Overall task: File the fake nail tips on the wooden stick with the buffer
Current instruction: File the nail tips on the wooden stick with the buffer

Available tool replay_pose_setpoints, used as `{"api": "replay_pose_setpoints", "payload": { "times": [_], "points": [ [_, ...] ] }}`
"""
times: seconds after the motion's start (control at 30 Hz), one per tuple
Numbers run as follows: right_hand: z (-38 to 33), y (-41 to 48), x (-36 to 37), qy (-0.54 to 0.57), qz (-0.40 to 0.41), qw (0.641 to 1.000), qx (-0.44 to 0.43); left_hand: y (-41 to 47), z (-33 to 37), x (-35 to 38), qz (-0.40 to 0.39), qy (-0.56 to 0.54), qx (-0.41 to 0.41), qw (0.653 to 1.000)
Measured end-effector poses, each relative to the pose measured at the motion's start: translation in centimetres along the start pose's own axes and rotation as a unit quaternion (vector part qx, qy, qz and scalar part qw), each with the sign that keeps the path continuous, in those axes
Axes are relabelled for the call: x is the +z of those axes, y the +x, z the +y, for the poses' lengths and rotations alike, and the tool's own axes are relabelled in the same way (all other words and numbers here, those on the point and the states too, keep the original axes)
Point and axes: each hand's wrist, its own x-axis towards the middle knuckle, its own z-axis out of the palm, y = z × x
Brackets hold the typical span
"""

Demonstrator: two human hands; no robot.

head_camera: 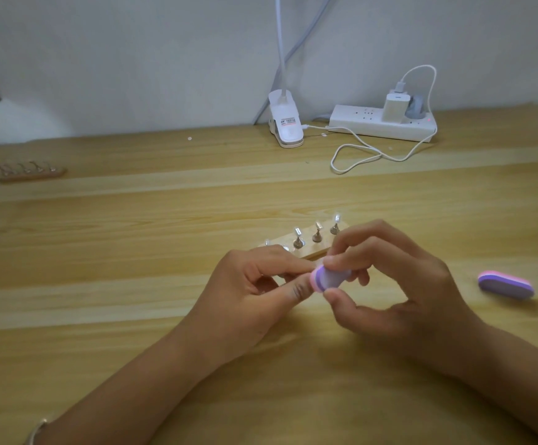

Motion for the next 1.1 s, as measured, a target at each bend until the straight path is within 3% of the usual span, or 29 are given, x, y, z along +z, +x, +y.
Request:
{"api": "replay_pose_setpoints", "payload": {
  "times": [0.13, 0.27, 0.43, 0.6, 0.77, 0.93, 1.1],
  "points": [
    [0.6, 0.4, -0.6, -0.002, 0.031, 0.998, 0.048, 0.0, -0.1, 0.1, 0.028, 0.015, -0.019, 0.999],
    [-0.2, -0.2, 0.1, 0.002, -0.017, 1.000, -0.016, 0.0, 0.0, 0.2, 0.027, 0.028, -0.006, 0.999],
    [0.7, 0.5, -0.7, -0.038, 0.017, 0.999, 0.028, -0.1, 0.0, 0.1, 0.033, 0.043, -0.006, 0.999],
    [-0.3, -0.2, 0.1, -0.007, -0.029, 0.999, -0.040, 0.0, 0.0, 0.1, 0.016, 0.042, 0.008, 0.999],
    [0.6, 0.5, -1.0, -0.027, 0.018, 0.999, 0.010, 0.0, 0.1, 0.0, 0.018, 0.044, 0.013, 0.999],
    [-0.6, -0.1, 0.1, -0.016, -0.024, 0.998, -0.061, -0.3, 0.2, 0.2, 0.008, 0.057, 0.031, 0.998],
    [0.4, 0.3, -0.8, -0.034, 0.019, 0.999, -0.004, -0.1, 0.3, 0.1, 0.045, 0.058, 0.018, 0.997]
  ]
}}
